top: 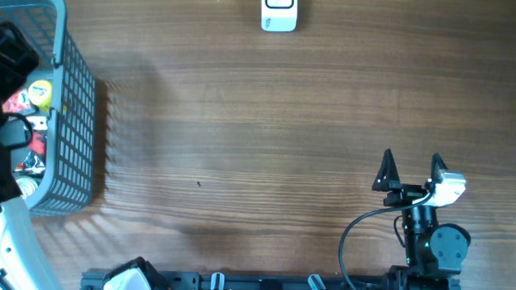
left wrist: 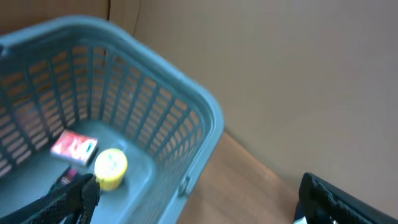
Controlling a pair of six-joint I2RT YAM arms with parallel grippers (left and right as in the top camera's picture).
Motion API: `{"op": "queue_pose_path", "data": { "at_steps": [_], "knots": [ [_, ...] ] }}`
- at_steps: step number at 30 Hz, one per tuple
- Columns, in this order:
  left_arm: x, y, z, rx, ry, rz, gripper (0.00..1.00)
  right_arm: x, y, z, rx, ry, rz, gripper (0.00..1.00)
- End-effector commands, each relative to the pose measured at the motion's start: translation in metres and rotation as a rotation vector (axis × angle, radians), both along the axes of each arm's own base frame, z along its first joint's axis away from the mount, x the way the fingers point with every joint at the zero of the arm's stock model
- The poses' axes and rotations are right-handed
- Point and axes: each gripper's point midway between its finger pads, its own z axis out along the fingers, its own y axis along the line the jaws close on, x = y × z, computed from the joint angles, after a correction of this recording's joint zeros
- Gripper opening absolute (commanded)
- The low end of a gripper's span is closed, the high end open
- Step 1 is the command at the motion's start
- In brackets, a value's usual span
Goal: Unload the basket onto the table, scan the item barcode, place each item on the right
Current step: 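Reach the left gripper into the basket and grasp the yellow can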
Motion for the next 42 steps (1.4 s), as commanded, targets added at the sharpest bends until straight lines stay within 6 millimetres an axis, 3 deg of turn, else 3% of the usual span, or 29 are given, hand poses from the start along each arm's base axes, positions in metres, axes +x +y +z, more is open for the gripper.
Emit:
{"op": "queue_pose_path", "data": {
  "at_steps": [1, 3, 7, 11, 14, 19, 22, 32, 42],
  "knots": [
    [0.012, 0.029, -0.012, -0.057, 0.007, 0.120, 1.00, 0.000, 0.001, 0.000, 0.007, 0.000, 0.005, 1.00],
    [0.024, 0.040, -0.031, -0.087, 0.048, 0.137, 1.00, 0.000, 0.001, 0.000, 0.007, 0.000, 0.005, 1.00],
    [0.051, 0.075, -0.096, -0.178, 0.188, 0.237, 1.00, 0.000, 0.001, 0.000, 0.007, 0.000, 0.005, 1.00],
    [0.067, 0.086, -0.139, -0.216, 0.282, 0.249, 1.00, 0.000, 0.001, 0.000, 0.007, 0.000, 0.005, 1.00],
    [0.072, 0.090, -0.153, -0.225, 0.308, 0.252, 1.00, 0.000, 0.001, 0.000, 0.007, 0.000, 0.005, 1.00],
    [0.079, 0.101, -0.144, -0.211, 0.243, 0.300, 1.00, 0.000, 0.001, 0.000, 0.007, 0.000, 0.005, 1.00],
    [0.081, 0.107, -0.152, -0.264, 0.227, 0.355, 1.00, 0.000, 0.001, 0.000, 0.006, 0.000, 0.005, 1.00],
    [0.094, 0.112, -0.248, -0.390, 0.414, 0.396, 1.00, 0.000, 0.001, 0.000, 0.006, 0.000, 0.005, 1.00],
    [0.095, 0.116, -0.288, -0.450, 0.476, 0.438, 1.00, 0.000, 0.001, 0.000, 0.007, 0.000, 0.005, 1.00]
  ]
}}
